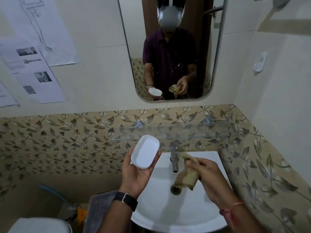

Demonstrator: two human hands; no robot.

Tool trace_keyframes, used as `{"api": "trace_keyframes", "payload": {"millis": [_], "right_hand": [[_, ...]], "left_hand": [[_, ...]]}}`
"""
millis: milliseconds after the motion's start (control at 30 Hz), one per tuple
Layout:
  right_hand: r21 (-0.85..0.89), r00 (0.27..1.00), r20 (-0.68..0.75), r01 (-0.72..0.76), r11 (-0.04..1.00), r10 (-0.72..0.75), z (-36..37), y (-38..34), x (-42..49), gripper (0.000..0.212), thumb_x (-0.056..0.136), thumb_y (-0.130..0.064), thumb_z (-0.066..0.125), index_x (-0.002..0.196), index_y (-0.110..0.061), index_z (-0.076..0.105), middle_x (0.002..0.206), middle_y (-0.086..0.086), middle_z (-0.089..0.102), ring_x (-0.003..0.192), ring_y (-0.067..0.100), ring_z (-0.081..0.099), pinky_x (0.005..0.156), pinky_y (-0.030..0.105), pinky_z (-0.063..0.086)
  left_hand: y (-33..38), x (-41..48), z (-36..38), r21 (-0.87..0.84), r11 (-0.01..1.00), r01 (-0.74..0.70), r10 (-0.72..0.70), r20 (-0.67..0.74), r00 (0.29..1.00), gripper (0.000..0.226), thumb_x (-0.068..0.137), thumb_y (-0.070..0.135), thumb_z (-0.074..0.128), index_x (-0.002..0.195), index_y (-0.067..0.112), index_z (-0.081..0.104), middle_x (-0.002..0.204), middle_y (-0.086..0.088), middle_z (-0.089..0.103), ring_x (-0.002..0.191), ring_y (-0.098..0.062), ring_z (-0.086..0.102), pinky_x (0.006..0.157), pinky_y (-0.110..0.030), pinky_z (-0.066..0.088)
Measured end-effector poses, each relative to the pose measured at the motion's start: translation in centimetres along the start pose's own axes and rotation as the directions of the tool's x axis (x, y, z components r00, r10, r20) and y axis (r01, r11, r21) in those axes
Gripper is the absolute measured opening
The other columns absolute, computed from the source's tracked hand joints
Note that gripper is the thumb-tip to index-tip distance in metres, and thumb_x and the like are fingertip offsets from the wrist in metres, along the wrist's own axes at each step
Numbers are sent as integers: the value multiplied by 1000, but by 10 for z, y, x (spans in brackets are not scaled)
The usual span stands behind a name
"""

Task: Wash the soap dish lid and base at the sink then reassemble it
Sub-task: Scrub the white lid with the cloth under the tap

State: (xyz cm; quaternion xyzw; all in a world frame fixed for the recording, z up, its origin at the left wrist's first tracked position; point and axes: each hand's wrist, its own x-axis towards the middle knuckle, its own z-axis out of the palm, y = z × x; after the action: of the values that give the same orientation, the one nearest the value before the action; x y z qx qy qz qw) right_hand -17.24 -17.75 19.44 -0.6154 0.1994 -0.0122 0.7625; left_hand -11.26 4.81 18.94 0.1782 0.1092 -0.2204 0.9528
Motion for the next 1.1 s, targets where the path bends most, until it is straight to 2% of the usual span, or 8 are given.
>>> {"api": "trace_keyframes", "payload": {"millis": [167, 300, 600, 767, 867, 933, 1000, 1100], "right_hand": [[635, 944, 16, -264, 726, 329, -4, -7, 6, 22, 106, -23, 49, 109, -10, 66, 94, 16, 77, 81, 34, 74, 77, 48, 65], [647, 931, 96, -328, 688, 353, -3, -11, 6, 31, 105, -36, 49, 122, -13, 63, 113, 19, 67, 99, 38, 64, 108, 68, 40], [541, 961, 164, -276, 794, 222, 7, -25, 1, 23, 102, -14, 51, 116, -10, 69, 98, 11, 82, 80, 27, 80, 80, 50, 60], [317, 986, 162, -80, 945, 29, 18, -21, -6, 32, 97, -4, 60, 127, -11, 67, 120, 13, 76, 114, 32, 71, 97, 49, 57], [-56, 957, 187, 235, 970, -221, 31, -24, -17, 26, 93, -7, 69, 116, -20, 72, 105, -5, 80, 101, 16, 74, 90, 36, 59], [-433, 847, 251, 532, 728, -469, 44, -27, -21, 27, 91, -8, 70, 104, -31, 74, 97, -15, 77, 90, 5, 71, 80, 19, 55], [-624, 709, 430, 681, 384, -558, 60, -18, -16, 39, 87, -5, 59, 113, -30, 74, 106, -11, 73, 98, 12, 66, 85, 22, 52], [-723, 763, 476, 623, 300, -438, 77, -10, -16, 48, 89, -2, 52, 128, -27, 66, 114, 3, 58, 106, 26, 61, 82, 24, 44]], "left_hand": [[0, -4, -1, 12, 995, 96, -96, 50, 994, 67, 97, 48, 57, 148, 6, 47, 151, -29, 48, 144, -46, 41, 106, -56, 50], [1, -7, -2, 57, 993, 99, -103, 79, 992, 71, 86, 29, 63, 151, 8, 44, 149, -23, 50, 134, -40, 51, 106, -51, 48], [10, -12, -1, 161, 981, 107, -140, 212, 967, 91, 60, 19, 93, 139, -4, 55, 126, -21, 55, 101, -26, 59, 88, -31, 56], [10, -8, -1, 217, 975, 41, -97, 253, 963, 87, 58, 11, 93, 136, -6, 58, 128, -22, 58, 115, -32, 58, 105, -41, 52], [7, -2, -4, 276, 961, 7, -88, 283, 955, 90, 57, 9, 91, 137, -8, 55, 131, -27, 61, 127, -45, 55, 118, -57, 36], [3, 1, -3, 326, 945, 3, -101, 283, 954, 79, 61, 9, 87, 132, -6, 58, 125, -25, 62, 123, -43, 56, 117, -60, 33], [-2, 2, 0, 395, 918, 23, -129, 245, 961, 70, 60, 9, 87, 125, -3, 61, 117, -23, 64, 111, -37, 60, 107, -54, 43], [-9, 4, 3, 540, 841, 21, -109, 132, 985, 56, 58, 11, 82, 109, 0, 66, 99, -20, 67, 89, -30, 67, 84, -41, 55]]}}
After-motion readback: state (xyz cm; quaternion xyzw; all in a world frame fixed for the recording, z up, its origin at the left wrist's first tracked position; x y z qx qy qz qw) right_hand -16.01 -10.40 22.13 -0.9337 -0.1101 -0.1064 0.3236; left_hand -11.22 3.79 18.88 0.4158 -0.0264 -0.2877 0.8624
